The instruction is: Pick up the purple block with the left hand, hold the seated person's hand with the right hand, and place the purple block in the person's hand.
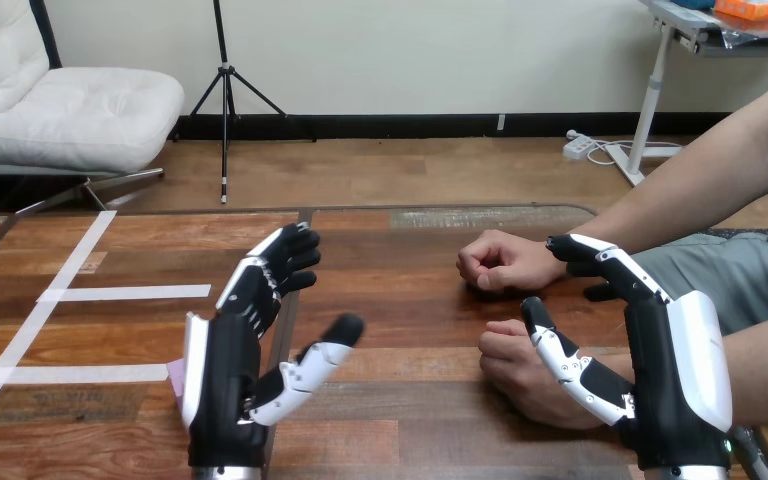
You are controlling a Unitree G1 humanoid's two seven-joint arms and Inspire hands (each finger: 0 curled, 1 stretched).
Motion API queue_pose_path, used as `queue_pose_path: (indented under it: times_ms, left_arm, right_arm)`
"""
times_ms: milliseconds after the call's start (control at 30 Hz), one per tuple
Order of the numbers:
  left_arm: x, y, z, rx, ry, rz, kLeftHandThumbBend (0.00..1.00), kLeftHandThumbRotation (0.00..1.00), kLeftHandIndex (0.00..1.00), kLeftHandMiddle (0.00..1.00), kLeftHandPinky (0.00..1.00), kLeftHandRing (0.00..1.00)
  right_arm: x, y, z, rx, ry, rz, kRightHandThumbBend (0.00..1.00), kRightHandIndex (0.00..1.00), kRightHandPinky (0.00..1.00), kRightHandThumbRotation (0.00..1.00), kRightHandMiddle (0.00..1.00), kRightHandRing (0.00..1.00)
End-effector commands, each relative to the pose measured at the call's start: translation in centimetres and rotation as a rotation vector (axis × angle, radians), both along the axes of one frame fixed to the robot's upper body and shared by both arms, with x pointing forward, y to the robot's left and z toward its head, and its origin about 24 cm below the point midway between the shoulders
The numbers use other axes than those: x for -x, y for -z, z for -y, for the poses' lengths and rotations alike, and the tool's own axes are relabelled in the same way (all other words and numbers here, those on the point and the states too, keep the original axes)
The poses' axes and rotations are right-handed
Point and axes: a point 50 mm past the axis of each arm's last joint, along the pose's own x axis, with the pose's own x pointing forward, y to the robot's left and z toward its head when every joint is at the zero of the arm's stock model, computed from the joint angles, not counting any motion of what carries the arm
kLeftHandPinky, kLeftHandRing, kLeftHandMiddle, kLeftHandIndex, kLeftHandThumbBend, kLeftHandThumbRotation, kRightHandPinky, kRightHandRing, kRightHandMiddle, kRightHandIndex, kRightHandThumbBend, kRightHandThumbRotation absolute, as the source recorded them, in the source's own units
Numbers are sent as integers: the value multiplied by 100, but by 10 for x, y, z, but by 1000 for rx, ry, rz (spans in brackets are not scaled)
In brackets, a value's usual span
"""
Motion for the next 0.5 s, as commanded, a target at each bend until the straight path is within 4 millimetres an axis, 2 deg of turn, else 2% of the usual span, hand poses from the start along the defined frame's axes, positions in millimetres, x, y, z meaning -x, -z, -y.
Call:
queue_pose_path:
  times_ms: [0,333,467]
  left_arm:
    - [-11,-21,-18,-224,-49,64,82,51,83,84,77,82]
    - [-11,-31,-32,-564,-122,-27,85,61,93,97,91,95]
    - [-11,-35,-36,-658,-139,-47,84,62,96,99,95,97]
  right_arm:
    - [-6,-16,0,-16,0,76,42,74,64,37,75,72]
    - [-6,-16,0,-7,-1,75,42,74,63,39,75,72]
    - [-6,-16,-1,-3,-1,75,42,73,63,39,75,72]
